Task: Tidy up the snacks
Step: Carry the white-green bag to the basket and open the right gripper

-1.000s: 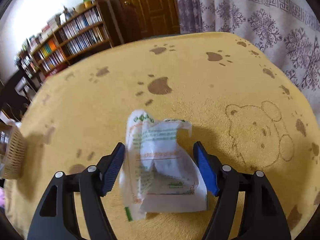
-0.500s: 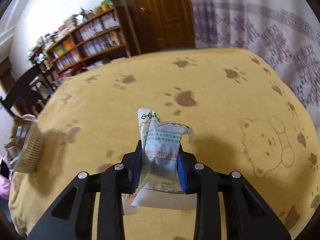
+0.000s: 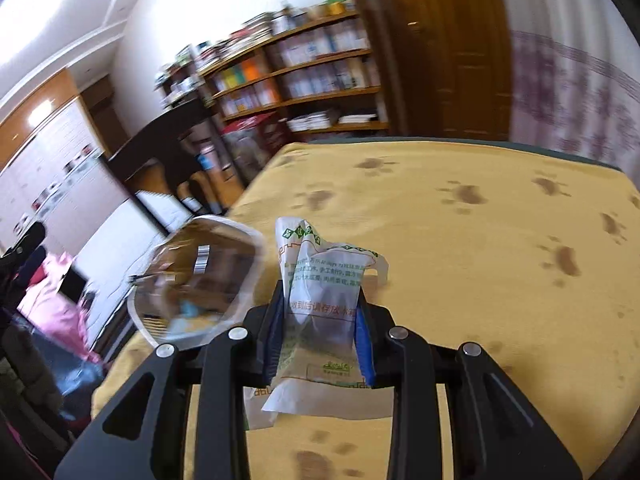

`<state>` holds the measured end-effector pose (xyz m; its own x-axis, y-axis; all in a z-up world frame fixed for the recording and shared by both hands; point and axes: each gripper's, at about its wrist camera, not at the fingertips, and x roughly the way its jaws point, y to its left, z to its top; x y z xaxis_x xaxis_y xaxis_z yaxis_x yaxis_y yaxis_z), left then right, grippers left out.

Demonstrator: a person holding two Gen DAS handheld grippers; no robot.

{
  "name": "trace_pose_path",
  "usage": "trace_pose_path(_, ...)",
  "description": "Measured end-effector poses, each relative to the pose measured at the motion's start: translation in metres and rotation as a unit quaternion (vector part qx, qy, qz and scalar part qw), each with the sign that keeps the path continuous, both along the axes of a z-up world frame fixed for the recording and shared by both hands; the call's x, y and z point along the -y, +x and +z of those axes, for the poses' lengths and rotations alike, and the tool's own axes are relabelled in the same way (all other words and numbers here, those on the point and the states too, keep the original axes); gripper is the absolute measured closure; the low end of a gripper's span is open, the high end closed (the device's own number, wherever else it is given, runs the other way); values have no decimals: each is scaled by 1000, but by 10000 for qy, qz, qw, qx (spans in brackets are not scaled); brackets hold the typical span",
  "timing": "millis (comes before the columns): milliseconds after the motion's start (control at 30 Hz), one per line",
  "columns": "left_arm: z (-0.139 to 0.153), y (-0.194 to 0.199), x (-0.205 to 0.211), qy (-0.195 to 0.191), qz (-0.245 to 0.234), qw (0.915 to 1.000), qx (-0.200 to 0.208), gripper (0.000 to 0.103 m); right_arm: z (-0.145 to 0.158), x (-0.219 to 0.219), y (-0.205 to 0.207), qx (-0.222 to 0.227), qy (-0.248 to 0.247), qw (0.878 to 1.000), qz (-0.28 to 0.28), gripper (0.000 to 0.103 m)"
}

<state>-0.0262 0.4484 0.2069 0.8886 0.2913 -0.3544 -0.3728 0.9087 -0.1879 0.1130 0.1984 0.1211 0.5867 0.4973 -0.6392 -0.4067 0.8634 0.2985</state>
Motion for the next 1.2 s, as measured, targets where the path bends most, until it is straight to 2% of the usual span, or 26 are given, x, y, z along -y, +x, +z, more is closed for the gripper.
trace_pose_path(267,3,-1,8,39,-184,9998,69,20,2,-99,-5,-137,-31,9974,710,72)
trace_pose_path(433,4,-2,7,27,-231,9997,101,20,-7,-131,4,-350,72,9958,839,72)
trace_pose_path(567,4,-3,-1,-75,-145,9998,116,20,-24,-152,6,-381,-193,9947,933,72)
trace_pose_path(733,3,-3,-4,-139,-84,9998,120,20,-30,-150,5,-252,-332,9946,946,72)
trace_pose_path(800,4,-3,-2,-121,-111,9998,117,20,-28,-150,5,-229,-337,9943,987,68)
trace_pose_path(833,4,-3,-1,-111,-130,9998,118,19,-27,-149,4,-200,-334,9942,1000,66)
trace_pose_path(867,5,-2,-1,-97,-143,9998,120,14,-24,-147,2,-149,-298,9943,1016,58)
trace_pose_path(900,6,-2,0,-61,-150,9998,139,10,-22,-145,0,-98,-254,9944,1025,54)
trace_pose_path(933,6,-3,1,-26,-146,9998,150,10,-17,-142,-4,7,-175,9946,1025,48)
trace_pose_path(1067,7,-5,-3,-73,-129,9997,168,9,-1,-132,-16,300,-116,9942,1022,44)
trace_pose_path(1200,6,-6,-5,-79,-82,9998,151,8,9,-108,-26,578,-72,9956,733,36)
